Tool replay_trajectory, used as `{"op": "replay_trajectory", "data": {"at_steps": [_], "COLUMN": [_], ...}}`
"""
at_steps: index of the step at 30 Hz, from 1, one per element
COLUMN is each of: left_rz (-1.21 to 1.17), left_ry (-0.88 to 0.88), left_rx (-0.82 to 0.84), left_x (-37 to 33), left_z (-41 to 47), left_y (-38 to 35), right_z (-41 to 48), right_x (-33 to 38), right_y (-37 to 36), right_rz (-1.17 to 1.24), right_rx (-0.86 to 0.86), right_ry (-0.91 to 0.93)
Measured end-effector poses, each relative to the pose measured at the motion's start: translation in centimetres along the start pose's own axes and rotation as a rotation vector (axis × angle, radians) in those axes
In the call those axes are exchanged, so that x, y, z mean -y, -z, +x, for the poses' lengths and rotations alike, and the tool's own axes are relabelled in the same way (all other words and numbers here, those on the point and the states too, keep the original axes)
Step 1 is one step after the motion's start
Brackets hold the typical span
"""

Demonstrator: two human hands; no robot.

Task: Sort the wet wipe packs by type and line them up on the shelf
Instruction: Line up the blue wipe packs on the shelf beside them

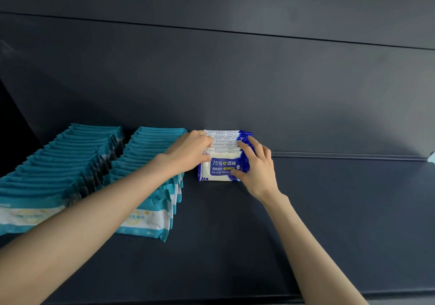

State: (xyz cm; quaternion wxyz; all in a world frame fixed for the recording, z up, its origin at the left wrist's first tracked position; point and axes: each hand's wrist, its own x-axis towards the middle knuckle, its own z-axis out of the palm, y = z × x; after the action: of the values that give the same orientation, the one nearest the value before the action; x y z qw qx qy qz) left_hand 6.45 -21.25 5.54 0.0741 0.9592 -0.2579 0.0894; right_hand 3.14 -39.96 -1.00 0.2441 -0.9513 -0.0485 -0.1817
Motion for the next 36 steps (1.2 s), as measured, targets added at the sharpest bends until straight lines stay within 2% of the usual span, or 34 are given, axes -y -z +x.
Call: {"op": "replay_trajectory", "data": {"at_steps": [12, 16, 20, 29, 33, 36], "left_rz": [0.115, 0.056, -0.04, -0.192, -0.26, -0.343], "left_ry": [0.03, 0.08, 0.104, 0.029, -0.056, -0.124], "left_rx": [-0.039, -0.069, -0.173, -0.489, -0.531, -0.508], "left_x": [-0.5, -1.3, -3.3, -8.9, -11.4, -13.7], "left_z": [-0.7, -1.9, -4.4, -11.9, -15.3, -18.5], "left_y": [0.4, 1.3, 2.9, 3.7, 1.8, -0.5], "right_z": [0.0, -0.6, -2.6, -10.3, -15.5, -20.6], "right_x": [0.8, 1.6, 2.5, 4.3, 4.2, 4.0], "right_y": [0.5, 1.8, 4.3, 9.9, 10.8, 10.3], "right_rz": [-0.114, -0.089, -0.055, 0.01, -0.023, -0.05], "right_rx": [0.029, 0.018, -0.053, -0.216, -0.359, -0.393], "right_ry": [-0.007, -0.01, 0.03, 0.054, 0.033, -0.036]}}
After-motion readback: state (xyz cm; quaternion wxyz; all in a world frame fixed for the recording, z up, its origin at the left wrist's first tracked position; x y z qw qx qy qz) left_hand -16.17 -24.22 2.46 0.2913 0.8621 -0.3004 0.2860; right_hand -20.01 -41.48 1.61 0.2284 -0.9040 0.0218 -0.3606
